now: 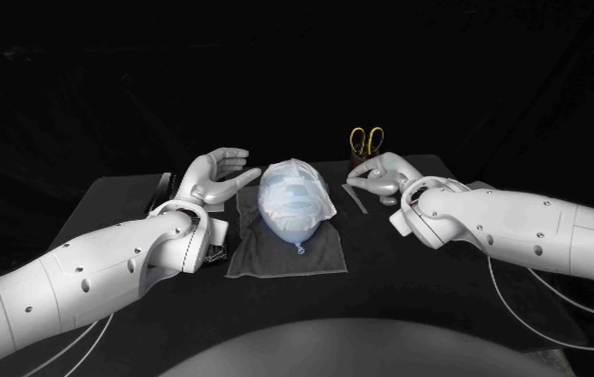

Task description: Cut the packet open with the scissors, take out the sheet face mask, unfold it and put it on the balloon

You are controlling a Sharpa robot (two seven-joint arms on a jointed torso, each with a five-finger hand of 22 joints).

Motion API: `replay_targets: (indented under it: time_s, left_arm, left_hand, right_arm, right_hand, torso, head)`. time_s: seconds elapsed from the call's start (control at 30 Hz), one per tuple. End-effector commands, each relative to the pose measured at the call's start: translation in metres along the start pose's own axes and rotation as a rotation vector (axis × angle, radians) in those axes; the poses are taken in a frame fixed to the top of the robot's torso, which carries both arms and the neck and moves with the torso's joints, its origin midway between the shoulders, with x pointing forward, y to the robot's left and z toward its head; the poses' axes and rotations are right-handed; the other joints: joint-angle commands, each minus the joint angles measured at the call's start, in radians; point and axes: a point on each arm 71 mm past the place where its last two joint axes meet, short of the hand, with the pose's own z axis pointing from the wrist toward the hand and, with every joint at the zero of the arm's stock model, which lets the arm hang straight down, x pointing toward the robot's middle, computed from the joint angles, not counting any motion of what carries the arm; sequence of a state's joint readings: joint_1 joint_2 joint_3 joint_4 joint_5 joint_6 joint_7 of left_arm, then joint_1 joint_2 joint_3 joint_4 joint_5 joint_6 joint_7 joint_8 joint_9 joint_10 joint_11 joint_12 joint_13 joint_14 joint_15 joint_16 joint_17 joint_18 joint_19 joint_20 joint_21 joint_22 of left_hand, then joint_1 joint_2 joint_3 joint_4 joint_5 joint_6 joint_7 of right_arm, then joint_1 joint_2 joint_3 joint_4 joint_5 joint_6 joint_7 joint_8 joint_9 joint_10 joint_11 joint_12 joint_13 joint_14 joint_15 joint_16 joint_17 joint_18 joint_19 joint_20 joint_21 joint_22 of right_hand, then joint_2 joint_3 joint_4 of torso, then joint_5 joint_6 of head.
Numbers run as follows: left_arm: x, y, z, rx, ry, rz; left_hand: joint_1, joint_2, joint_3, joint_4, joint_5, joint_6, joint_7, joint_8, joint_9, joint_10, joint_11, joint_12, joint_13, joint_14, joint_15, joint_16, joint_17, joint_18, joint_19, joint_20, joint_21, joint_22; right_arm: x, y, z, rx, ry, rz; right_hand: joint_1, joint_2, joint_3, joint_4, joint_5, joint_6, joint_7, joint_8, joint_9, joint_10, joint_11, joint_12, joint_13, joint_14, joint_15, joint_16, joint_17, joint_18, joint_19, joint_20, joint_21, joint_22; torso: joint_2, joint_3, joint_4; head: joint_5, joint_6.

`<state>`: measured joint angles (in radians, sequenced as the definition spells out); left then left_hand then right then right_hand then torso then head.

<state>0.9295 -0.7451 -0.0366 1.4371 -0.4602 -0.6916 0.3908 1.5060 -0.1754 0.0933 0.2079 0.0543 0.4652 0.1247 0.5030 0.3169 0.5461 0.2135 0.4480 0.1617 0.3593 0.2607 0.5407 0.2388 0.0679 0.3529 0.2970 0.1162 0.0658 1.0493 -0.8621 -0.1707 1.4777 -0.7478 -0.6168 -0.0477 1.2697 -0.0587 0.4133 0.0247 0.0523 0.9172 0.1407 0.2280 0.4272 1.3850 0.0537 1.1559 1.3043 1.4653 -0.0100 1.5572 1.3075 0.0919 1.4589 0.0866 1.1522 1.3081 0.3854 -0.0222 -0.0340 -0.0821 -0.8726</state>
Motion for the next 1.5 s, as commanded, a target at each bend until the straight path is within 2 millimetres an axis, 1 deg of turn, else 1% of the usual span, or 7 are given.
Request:
replay_targets:
  time_s: [0.03, 0.27, 0.43, 0.47, 0.77, 1.07, 1.5]
  left_arm:
    - [0.009, -0.015, 0.007, 0.142, 0.106, 0.102]
    - [0.019, -0.021, 0.026, 0.159, 0.175, 0.220]
    - [0.033, -0.025, 0.038, 0.152, 0.244, 0.295]
    - [0.035, -0.026, 0.040, 0.150, 0.255, 0.303]
    - [0.055, -0.029, 0.048, 0.107, 0.375, 0.365]
    - [0.065, -0.032, 0.048, 0.099, 0.439, 0.371]
    - [0.072, -0.029, 0.052, 0.065, 0.444, 0.372]
  left_hand:
    - [0.060, -0.017, -0.096, 0.082, -0.003, -0.030, -0.017, -0.023, -0.023, -0.029, -0.018, -0.039, -0.036, -0.069, 0.013, -0.109, -0.057, -0.012, -0.050, 0.003, -0.031, -0.018]
    - [0.073, -0.112, -0.247, 0.095, 0.014, -0.192, -0.044, -0.169, -0.117, -0.194, -0.074, -0.193, -0.109, -0.259, -0.012, -0.390, -0.177, -0.014, -0.147, 0.003, -0.077, -0.035]
    - [0.050, -0.131, -0.314, 0.095, 0.010, -0.291, -0.064, -0.254, -0.165, -0.318, -0.103, -0.278, -0.122, -0.319, -0.025, -0.470, -0.209, -0.015, -0.220, 0.003, -0.095, -0.044]
    - [0.037, -0.134, -0.318, 0.095, 0.005, -0.321, -0.057, -0.271, -0.174, -0.355, -0.133, -0.300, -0.124, -0.333, -0.033, -0.487, -0.216, -0.014, -0.235, 0.004, -0.097, -0.045]
    - [0.006, -0.138, -0.322, 0.095, 0.002, -0.334, -0.044, -0.264, -0.169, -0.393, -0.148, -0.320, -0.125, -0.349, -0.038, -0.515, -0.227, -0.013, -0.261, 0.002, -0.100, -0.048]
    - [-0.002, -0.134, -0.319, 0.095, 0.006, -0.256, -0.019, -0.215, -0.148, -0.310, -0.144, -0.265, -0.106, -0.326, -0.048, -0.479, -0.211, -0.010, -0.270, 0.001, -0.099, -0.048]
    - [0.020, -0.130, -0.302, 0.095, 0.008, -0.252, 0.076, -0.239, -0.161, -0.245, -0.054, -0.245, -0.108, -0.288, -0.061, -0.445, -0.194, -0.009, -0.256, 0.000, -0.093, -0.044]
  right_arm:
    - [-0.007, 0.020, 0.006, -0.136, 0.004, -0.004]
    - [-0.013, 0.043, 0.017, -0.220, 0.027, -0.076]
    - [-0.011, 0.050, 0.024, -0.236, 0.031, -0.126]
    - [-0.011, 0.051, 0.025, -0.237, 0.032, -0.132]
    - [-0.001, 0.056, 0.030, -0.225, 0.081, -0.167]
    - [0.010, 0.060, 0.030, -0.221, 0.108, -0.159]
    - [0.017, 0.060, 0.033, -0.192, 0.126, -0.155]
  right_hand:
    - [0.011, 0.013, 0.016, -0.008, -0.002, 0.019, -0.007, 0.006, -0.006, 0.025, -0.006, 0.039, 0.035, 0.106, -0.011, 0.014, 0.263, -0.020, 0.022, -0.006, 0.046, 0.157]
    - [-0.009, -0.014, 0.014, -0.017, -0.004, 0.039, -0.012, -0.008, -0.025, 0.069, -0.012, 0.114, 0.076, 0.106, -0.019, 0.014, 0.263, -0.037, 0.048, -0.014, 0.134, 0.185]
    - [-0.027, -0.046, -0.003, -0.015, -0.004, 0.014, 0.000, -0.033, -0.041, 0.063, -0.003, 0.101, 0.068, 0.106, -0.011, 0.014, 0.263, -0.033, 0.043, -0.012, 0.116, 0.181]
    - [-0.030, -0.050, -0.007, -0.014, -0.004, 0.010, 0.002, -0.037, -0.044, 0.062, -0.001, 0.100, 0.067, 0.106, -0.010, 0.014, 0.263, -0.033, 0.043, -0.011, 0.115, 0.180]
    - [-0.043, -0.069, -0.028, -0.007, -0.004, -0.007, 0.008, -0.051, -0.054, 0.053, 0.006, 0.084, 0.058, 0.106, -0.003, 0.014, 0.263, -0.029, 0.035, -0.006, 0.090, 0.174]
    - [-0.054, -0.070, -0.044, 0.004, -0.004, -0.003, 0.008, -0.052, -0.056, 0.052, 0.007, 0.086, 0.059, 0.106, -0.002, 0.014, 0.263, -0.029, 0.033, -0.003, 0.090, 0.174]
    - [-0.057, -0.056, -0.051, 0.018, -0.004, 0.015, 0.004, -0.044, -0.056, 0.052, 0.003, 0.088, 0.059, 0.106, -0.004, 0.014, 0.263, -0.028, 0.032, -0.003, 0.089, 0.174]
  torso:
    - [0.000, 0.0004, 0.0000]
    - [0.001, -0.0003, -0.0008]
    - [0.003, 0.0000, 0.0004]
    - [0.003, -0.0003, -0.0001]
    - [0.009, 0.0014, -0.0018]
    - [0.007, 0.0012, -0.0005]
    - [0.008, -0.0004, -0.0001]
  head:
    - [-0.003, 0.000]
    - [-0.008, 0.000]
    - [-0.010, 0.000]
    - [-0.010, 0.000]
    - [-0.012, 0.000]
    - [-0.014, 0.000]
    - [-0.016, 0.000]
